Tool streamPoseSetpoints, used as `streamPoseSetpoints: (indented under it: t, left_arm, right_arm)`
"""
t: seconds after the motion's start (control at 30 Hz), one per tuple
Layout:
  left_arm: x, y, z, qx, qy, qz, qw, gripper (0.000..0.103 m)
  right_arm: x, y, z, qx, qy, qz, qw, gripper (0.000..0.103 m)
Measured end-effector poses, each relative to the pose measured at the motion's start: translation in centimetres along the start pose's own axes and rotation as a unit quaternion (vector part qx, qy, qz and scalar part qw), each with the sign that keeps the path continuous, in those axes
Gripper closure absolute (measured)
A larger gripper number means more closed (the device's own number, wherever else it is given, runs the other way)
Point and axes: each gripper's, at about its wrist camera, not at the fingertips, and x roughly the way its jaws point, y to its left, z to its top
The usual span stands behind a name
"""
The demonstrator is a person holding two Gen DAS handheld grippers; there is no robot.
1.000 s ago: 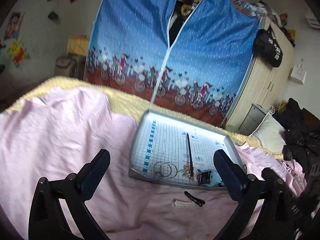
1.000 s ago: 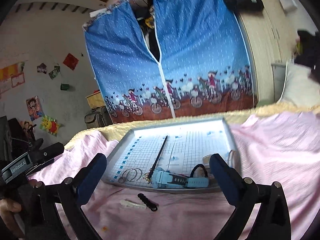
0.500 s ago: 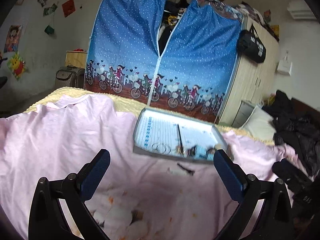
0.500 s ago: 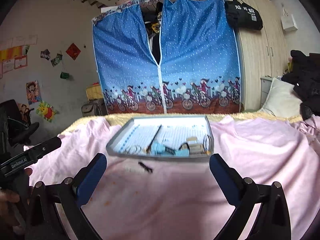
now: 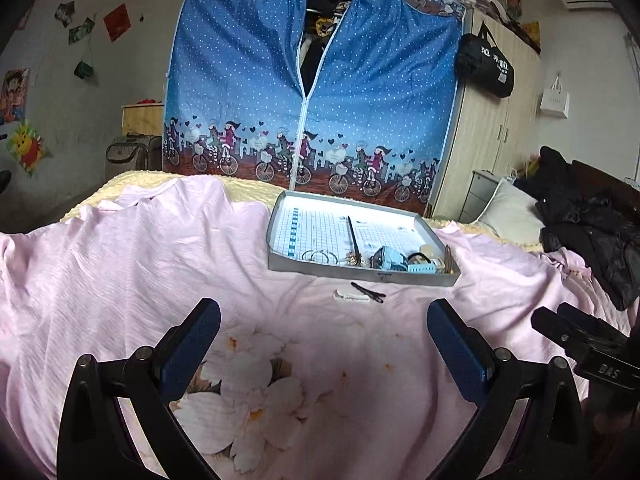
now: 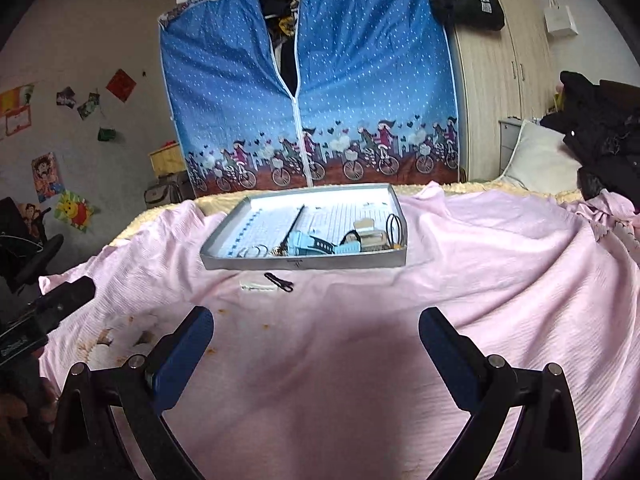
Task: Organize jewelry
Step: 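Lift both open tools away from the tray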
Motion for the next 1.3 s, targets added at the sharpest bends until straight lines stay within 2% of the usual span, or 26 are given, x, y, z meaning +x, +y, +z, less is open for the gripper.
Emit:
streamPoseSetpoints:
  t: [0.27,0.67,0.87,1.07,1.3]
  left_arm:
    - [0.5,0.8,-0.6,0.007,0.006,0.033,0.9994,0.002]
    - [2.6,2.7,-1.6,-0.014,0.041,0.045,0.9981,0.002]
    - [5.1,2.5,-1.5,0.003,0.077,0.037,0.9963,0.002]
    - [8.2,3.2,-1.1,-0.005,0.112,0.015,0.9936,0.002]
    - [12.5,3.3,0.5,0.021,0.148,-0.017,0.9886,0.002]
  right_arm:
    - [1.5,0.0,-0.8,-0.004,0.036,-0.008,0.999,0.000]
    - [3.1,0.7,-1.1,-0.022,0.075,-0.020,0.997,0.000]
    - [4.5,0.4,-0.7,-0.032,0.096,-0.023,0.995,0.000]
    - [7.1,-0.7,0.8,-0.062,0.090,-0.021,0.994,0.000]
    - [12.2,-2.4,1.4,-0.066,0.114,0.016,0.991,0.000]
